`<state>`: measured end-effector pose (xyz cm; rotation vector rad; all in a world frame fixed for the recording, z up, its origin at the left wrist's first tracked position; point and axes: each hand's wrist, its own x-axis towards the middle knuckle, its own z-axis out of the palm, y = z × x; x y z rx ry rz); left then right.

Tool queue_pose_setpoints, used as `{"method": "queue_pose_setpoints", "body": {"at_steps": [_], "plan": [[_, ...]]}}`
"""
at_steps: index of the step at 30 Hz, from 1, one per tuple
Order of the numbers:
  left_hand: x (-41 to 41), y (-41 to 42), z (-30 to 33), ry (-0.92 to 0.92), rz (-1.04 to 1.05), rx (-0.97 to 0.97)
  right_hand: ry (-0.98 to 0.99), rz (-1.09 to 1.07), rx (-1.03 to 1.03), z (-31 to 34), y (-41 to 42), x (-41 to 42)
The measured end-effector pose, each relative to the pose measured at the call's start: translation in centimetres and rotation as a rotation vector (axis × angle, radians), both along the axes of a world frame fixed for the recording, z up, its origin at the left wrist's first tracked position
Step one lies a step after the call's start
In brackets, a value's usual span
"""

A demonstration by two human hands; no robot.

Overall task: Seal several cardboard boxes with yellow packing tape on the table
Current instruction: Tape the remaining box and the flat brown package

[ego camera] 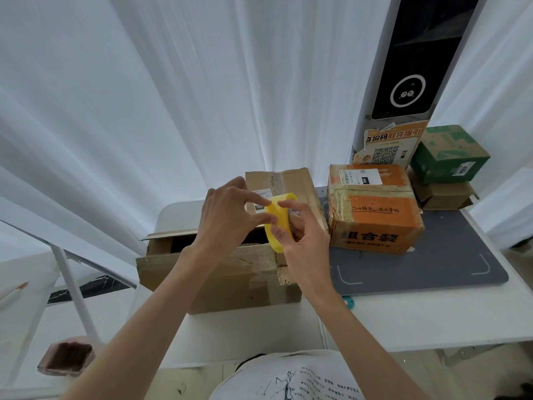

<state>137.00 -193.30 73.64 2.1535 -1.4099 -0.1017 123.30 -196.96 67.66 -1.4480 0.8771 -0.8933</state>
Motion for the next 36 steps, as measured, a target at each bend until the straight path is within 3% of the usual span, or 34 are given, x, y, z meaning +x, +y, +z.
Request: {"method": "queue_pose_setpoints", "body": {"at_steps": [6,16,22,30,36], "plan": [[-0.9,-0.2,-0.5,0.048,0.069,-0.044,-0.003,-0.014,-0.008,-0.2,-0.2,-0.2],[-2.3,-2.3,-1.4,-0.060,0.139,-0.028,-0.064,-0.072,0.053,-0.7,-0.4,-0.3],[-1.9,-3.3,-1.7,0.077,0.065,0.022,-0.010,0.017,0.080,-1.7,-1.4,-0.6],[-2.3,-1.8,-1.7,0.367,-0.131,0.025,-0.079,-0.105,0.132,-2.1,-3.2,-1.6],[-1.2,-2.6,-1.1,0.313,-0.147,-0.058,-0.095,-0.097,0.085,-2.0,-2.8,-1.5]]}}
